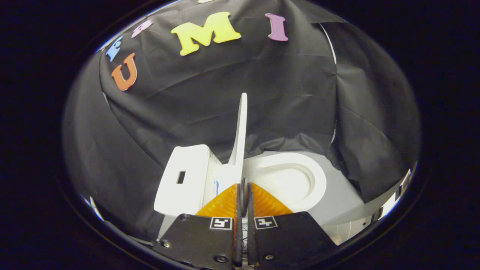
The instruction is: Open the toilet lid.
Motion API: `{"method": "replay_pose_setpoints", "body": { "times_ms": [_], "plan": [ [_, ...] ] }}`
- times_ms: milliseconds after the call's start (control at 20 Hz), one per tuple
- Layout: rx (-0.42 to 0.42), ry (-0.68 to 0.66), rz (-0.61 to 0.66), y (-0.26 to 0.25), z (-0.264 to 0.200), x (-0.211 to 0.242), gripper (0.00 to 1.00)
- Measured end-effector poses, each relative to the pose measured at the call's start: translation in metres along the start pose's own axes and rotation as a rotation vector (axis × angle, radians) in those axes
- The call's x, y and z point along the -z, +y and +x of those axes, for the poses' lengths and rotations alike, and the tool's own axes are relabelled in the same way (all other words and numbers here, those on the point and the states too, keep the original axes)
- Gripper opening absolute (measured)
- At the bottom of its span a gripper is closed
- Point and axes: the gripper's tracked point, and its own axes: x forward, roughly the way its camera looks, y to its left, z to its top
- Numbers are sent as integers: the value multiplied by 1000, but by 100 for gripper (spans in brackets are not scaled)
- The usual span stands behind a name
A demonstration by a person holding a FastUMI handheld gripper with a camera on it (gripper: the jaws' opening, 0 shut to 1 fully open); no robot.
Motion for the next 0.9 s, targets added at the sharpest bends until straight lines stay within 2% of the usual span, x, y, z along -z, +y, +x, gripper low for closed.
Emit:
{"method": "replay_pose_setpoints", "body": {
  "times_ms": [350, 900],
  "plan": [
    [-3, -9, -124, 58, -2, 1, 13],
    [-6, -40, -321, 135, 6, 18, 14]
  ]
}}
